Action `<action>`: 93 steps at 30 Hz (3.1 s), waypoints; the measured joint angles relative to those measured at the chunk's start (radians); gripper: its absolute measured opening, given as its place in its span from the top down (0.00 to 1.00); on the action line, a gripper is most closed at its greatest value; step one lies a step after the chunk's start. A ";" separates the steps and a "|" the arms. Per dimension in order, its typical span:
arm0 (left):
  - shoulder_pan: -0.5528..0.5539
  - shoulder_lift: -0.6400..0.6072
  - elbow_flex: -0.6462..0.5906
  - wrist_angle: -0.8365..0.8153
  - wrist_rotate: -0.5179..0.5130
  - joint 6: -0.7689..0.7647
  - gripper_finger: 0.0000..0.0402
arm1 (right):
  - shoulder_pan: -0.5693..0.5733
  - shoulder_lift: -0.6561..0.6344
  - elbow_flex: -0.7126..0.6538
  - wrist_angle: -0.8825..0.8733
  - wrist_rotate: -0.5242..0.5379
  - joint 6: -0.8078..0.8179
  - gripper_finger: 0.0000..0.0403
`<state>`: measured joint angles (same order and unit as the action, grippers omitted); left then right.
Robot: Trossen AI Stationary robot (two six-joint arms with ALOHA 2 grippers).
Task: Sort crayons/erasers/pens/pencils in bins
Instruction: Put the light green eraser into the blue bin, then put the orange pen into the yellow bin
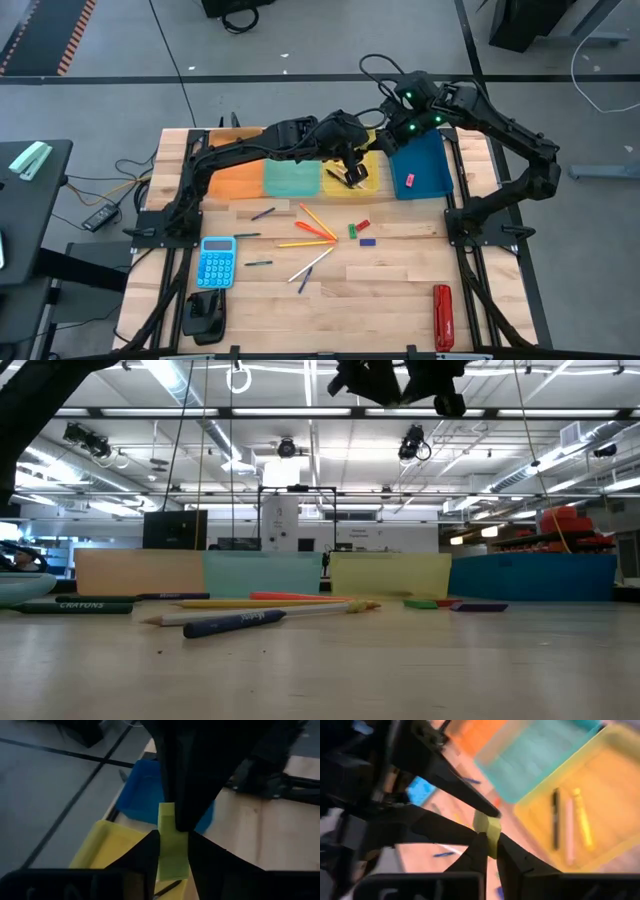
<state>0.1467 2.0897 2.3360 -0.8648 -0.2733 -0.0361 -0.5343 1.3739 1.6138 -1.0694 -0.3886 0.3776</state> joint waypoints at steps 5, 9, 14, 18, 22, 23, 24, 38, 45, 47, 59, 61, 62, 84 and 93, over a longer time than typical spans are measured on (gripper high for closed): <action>-0.006 -0.040 0.002 -0.131 -0.181 0.011 0.63 | -0.023 0.000 0.000 -0.107 0.119 -0.101 0.95; 0.003 -0.082 0.001 -0.194 -0.242 0.008 0.55 | -0.080 0.004 0.000 -0.191 0.194 -0.161 0.95; 0.005 -0.146 0.002 -0.186 -0.243 0.008 0.49 | -0.181 0.073 0.000 -0.358 0.331 -0.273 0.93; 0.008 -0.174 0.001 -0.175 -0.242 0.025 0.48 | -0.247 0.169 0.000 -0.493 0.341 -0.360 0.92; 0.014 -0.187 0.001 -0.167 -0.243 0.017 0.50 | -0.279 0.246 -0.001 -0.500 0.329 -0.405 0.92; 0.014 -0.188 0.001 -0.163 -0.243 0.016 0.50 | -0.283 0.264 -0.001 -0.501 0.319 -0.405 0.92; 0.014 -0.188 0.001 -0.160 -0.243 0.015 0.51 | -0.286 0.282 -0.001 -0.501 0.304 -0.403 0.91; -0.022 -0.188 0.001 -0.301 -0.243 -0.114 0.57 | -0.332 0.374 -0.001 -0.426 0.391 -0.300 0.70; -0.065 -0.188 0.001 -0.349 -0.242 -0.174 0.57 | -0.326 0.304 -0.001 -0.414 0.339 -0.278 0.68; -0.076 -0.188 0.001 -0.354 -0.242 -0.203 0.57 | -0.310 0.270 -0.001 -0.406 0.261 -0.277 0.68; -0.136 -0.185 0.000 -0.443 -0.195 -0.399 0.57 | -0.030 0.117 0.000 -0.264 0.013 -0.287 0.68; -0.144 -0.184 0.000 -0.445 -0.190 -0.391 0.57 | 0.041 0.117 0.000 -0.254 0.013 -0.295 0.68; -0.147 -0.184 0.000 -0.442 -0.191 -0.376 0.57 | 0.075 0.117 0.000 -0.254 0.015 -0.298 0.68; -0.175 -0.295 0.000 -0.705 -0.221 -0.128 0.57 | 0.379 0.287 0.000 0.109 0.239 -0.066 0.68; -0.202 -0.404 -0.028 -0.707 -0.210 -0.029 0.57 | 0.440 0.412 0.000 0.132 0.246 -0.105 0.68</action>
<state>-0.0555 1.6860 2.3083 -1.5721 -0.4837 -0.0655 -0.0946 1.7860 1.6138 -0.9372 -0.1427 0.2724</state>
